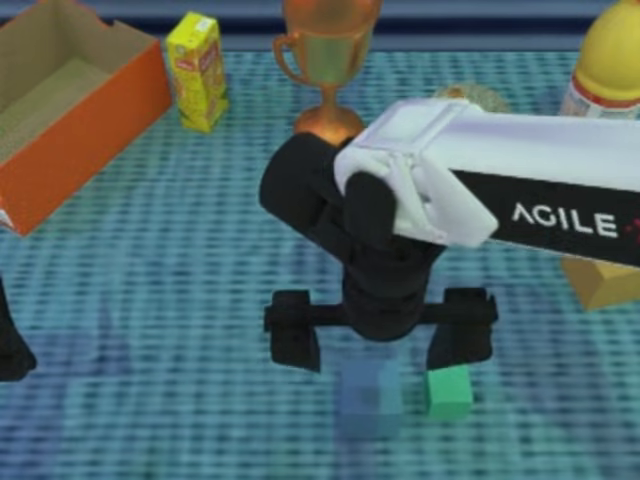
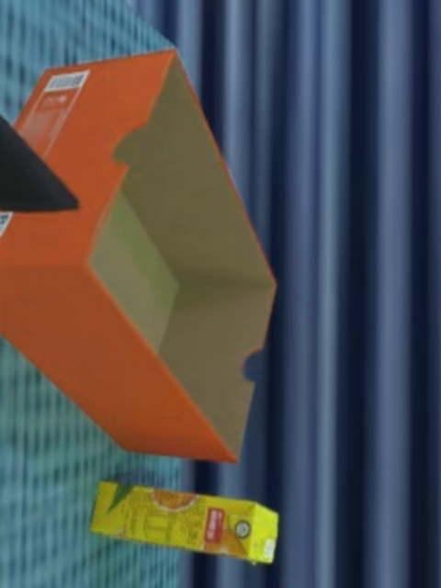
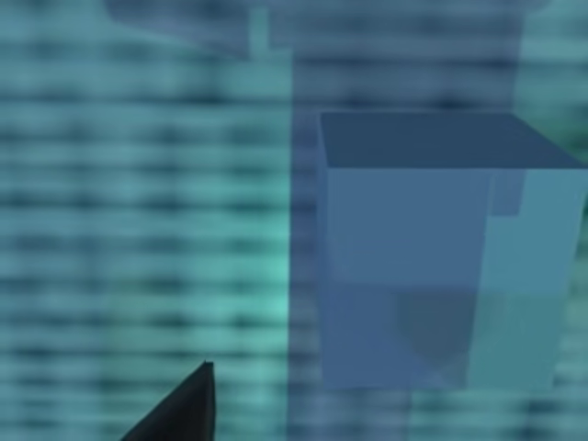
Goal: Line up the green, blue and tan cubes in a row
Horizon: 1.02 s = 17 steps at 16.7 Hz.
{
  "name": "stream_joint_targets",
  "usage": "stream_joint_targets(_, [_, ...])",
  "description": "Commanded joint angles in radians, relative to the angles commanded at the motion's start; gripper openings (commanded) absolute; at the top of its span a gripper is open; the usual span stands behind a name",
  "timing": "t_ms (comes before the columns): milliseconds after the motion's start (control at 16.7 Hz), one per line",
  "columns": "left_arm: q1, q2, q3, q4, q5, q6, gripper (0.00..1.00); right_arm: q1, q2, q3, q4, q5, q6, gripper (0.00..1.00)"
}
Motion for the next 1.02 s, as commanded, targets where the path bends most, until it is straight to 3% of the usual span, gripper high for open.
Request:
stream_joint_targets(300, [0.000, 0.000, 0.000, 0.000, 0.000, 0.000, 1.00, -0.016, 0.005, 0.000, 0.002, 0.000, -0.013, 1.00])
stream_joint_targets(480, [0.000, 0.000, 0.000, 0.000, 0.000, 0.000, 1.00, -0.092, 0.014, 0.013, -0.002, -0.002, -0.111, 1.00])
stream_joint_targets(720, [0.000, 0.000, 0.000, 0.000, 0.000, 0.000, 1.00, -0.278, 0.035, 0.033, -0.013, -0.006, -0.351, 1.00])
stream_joint_targets(1020, [0.000, 0.000, 0.000, 0.000, 0.000, 0.000, 1.00, -0.555, 0.060, 0.051, -0.028, -0.012, -0.748, 1.00])
